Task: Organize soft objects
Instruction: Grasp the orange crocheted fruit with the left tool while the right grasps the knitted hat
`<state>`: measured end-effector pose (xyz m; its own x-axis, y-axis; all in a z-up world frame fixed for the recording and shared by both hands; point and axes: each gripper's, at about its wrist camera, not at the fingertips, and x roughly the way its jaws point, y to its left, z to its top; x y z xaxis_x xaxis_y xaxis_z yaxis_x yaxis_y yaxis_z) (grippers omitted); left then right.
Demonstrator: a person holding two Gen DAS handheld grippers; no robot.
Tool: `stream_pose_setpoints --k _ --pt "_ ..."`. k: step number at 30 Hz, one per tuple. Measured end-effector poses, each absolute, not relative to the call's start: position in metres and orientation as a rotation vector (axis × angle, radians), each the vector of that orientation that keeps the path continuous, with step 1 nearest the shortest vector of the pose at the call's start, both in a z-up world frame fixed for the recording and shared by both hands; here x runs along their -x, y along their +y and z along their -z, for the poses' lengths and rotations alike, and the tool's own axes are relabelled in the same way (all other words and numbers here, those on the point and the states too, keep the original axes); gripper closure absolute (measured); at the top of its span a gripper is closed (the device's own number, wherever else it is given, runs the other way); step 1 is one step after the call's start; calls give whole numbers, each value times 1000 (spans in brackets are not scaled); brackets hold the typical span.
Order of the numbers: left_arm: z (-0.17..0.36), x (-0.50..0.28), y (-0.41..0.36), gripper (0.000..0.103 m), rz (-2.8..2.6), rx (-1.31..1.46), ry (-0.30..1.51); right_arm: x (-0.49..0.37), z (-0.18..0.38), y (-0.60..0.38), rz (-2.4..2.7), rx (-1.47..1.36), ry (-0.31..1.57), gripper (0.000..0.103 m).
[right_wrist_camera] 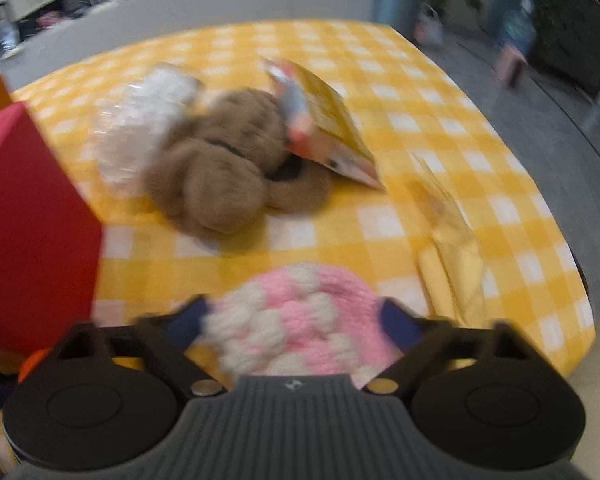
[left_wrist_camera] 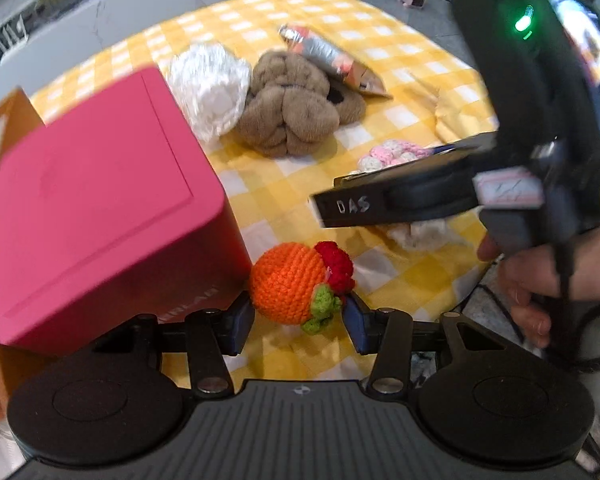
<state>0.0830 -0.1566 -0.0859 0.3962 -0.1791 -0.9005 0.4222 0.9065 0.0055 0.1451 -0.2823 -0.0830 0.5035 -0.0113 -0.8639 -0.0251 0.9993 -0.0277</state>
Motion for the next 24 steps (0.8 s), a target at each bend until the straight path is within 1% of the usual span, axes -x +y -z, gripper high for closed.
stream_pose_setpoints --k 2,5,7,12,15,19,20,21,22,23,24 --pt "73 -77 -154 48 400 -263 1058 -142 81 -272 -21 110 1034 44" --pt "58 -72 -147 49 412 -238 1029 -141 79 -272 -28 96 1028 49" --pt "49 -70 -142 49 421 -211 1011 -139 75 -279 -33 44 1017 56" --pt "36 -72 -132 49 453 -144 991 -133 58 -304 -122 -174 946 65" --pt "33 -70 -128 49 466 -136 991 -128 46 -313 -167 -256 889 83" --pt "35 -72 -127 49 489 -116 988 -126 43 -320 -152 -271 879 82" --pt "34 -70 -128 49 484 -118 985 -128 45 -321 -130 -274 889 80" --pt "34 -70 -128 49 481 -119 984 -130 47 -322 -103 -281 898 66" --pt "34 -71 -128 49 482 -116 983 -132 50 -324 -75 -290 909 40" --pt "34 -70 -128 49 483 -112 983 -134 52 -324 -38 -287 927 26" --pt "34 -70 -128 49 485 -109 983 -137 54 -326 1 -274 943 5"
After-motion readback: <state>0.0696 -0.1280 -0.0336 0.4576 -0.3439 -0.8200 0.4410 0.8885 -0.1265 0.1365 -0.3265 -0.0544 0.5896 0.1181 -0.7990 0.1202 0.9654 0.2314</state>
